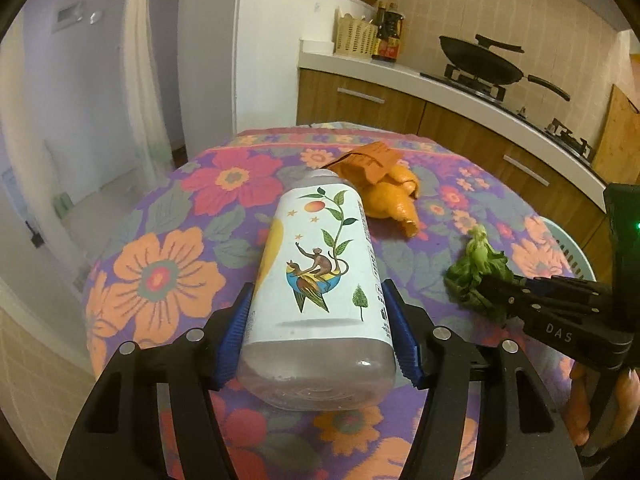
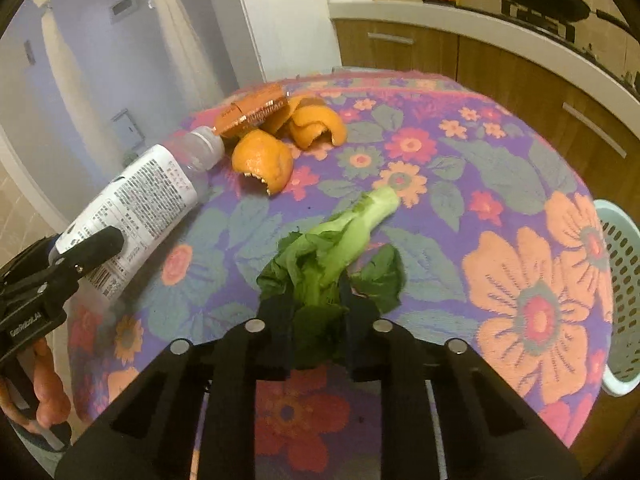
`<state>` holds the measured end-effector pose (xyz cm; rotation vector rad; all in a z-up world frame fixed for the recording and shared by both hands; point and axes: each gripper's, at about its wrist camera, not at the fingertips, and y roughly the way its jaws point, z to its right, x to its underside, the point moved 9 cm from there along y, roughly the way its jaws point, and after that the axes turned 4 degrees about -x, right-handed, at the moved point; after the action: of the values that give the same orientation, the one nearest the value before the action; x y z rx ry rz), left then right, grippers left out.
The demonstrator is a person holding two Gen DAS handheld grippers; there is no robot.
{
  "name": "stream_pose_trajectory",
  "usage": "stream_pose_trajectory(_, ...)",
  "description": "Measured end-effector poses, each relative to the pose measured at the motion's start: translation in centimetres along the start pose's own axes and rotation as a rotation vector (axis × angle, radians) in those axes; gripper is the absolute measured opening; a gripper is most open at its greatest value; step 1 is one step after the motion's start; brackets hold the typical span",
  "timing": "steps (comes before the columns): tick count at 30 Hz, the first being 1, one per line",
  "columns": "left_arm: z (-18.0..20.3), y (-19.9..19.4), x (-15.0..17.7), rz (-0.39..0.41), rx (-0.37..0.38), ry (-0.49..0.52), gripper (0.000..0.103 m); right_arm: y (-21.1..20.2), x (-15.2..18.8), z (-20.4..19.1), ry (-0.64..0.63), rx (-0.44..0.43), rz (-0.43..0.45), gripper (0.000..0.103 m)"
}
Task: Collect trash
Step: 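Grasp the white plastic bottle with the left gripper while the right grasps the bok choy, then carry the bottle and bok choy over the blue basket and open both grippers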
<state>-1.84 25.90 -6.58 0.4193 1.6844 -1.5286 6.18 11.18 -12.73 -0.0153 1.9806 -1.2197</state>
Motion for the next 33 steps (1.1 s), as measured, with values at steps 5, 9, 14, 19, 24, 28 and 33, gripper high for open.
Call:
stream_pose_trajectory(5,1.5,-2.1,-0.6,0.055,0.031,0.011,0.059,-3.2,-0.9,0.7,-0.04,0.002,0.098,0.014)
stream_pose_trajectory(9,3.4,-3.8,-1.9,0.103,0.058,0.03,0.059,-5.7,-1.9,1.7,-0.053,0.0,0.171,0.014)
stream_pose_trajectory(14,6.8,-5.0,-3.9,0.145,0.099,0.066,0.059,-7.8,-2.6,4.1,-0.024,0.001,0.219,0.014)
stream_pose_trajectory(19,10.8,-4.8,-5.4,0.161,0.149,0.106,0.059,-9.8,-2.9,7.5,0.013,0.022,0.27,0.014)
stream_pose_trajectory(24,17.1,-3.5,-6.6,0.16,0.21,0.171,0.059,-11.7,-2.7,12.8,0.106,0.054,0.304,0.014)
stream_pose_trajectory(28,21.8,-1.9,-7.0,0.146,0.258,0.204,0.059,-13.0,-1.9,17.5,0.172,0.099,0.323,0.014)
stream_pose_trajectory(33,27.0,0.8,-6.8,0.1,0.297,0.239,0.059,-14.0,-0.4,23.1,0.253,0.149,0.332,0.014)
